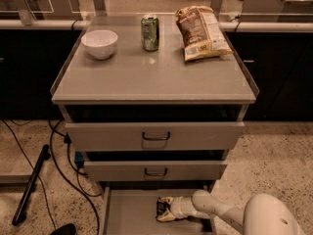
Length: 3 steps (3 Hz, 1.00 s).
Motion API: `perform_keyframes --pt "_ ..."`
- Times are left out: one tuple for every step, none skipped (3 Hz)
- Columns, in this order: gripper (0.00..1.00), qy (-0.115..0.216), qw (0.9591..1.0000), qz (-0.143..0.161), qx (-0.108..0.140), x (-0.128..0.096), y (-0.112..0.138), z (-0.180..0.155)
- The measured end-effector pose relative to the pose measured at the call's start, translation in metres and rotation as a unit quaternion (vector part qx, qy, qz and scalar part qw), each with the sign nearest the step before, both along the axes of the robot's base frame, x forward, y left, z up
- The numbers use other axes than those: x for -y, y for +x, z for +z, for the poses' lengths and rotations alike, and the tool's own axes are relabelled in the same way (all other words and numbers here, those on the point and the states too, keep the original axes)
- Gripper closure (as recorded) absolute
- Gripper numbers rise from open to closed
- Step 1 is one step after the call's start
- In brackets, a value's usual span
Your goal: Place rxbar chocolate into bottom drawer
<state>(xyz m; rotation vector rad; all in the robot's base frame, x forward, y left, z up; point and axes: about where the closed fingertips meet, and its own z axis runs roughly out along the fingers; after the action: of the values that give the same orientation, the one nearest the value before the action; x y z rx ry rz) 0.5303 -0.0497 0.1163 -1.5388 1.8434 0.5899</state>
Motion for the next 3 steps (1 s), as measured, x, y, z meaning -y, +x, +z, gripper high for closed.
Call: perform_keyframes --pt "0.08 0.000 1.0000 0.000 0.000 0.0000 0.0000 0.0000" --pt "0.00 0.000 1.0000 0.000 0.000 -0.0001 -0.0001 -0.0001" --pt "0.00 -0.002 1.0000 -0.001 0.001 0.0004 -0.0004 0.0009"
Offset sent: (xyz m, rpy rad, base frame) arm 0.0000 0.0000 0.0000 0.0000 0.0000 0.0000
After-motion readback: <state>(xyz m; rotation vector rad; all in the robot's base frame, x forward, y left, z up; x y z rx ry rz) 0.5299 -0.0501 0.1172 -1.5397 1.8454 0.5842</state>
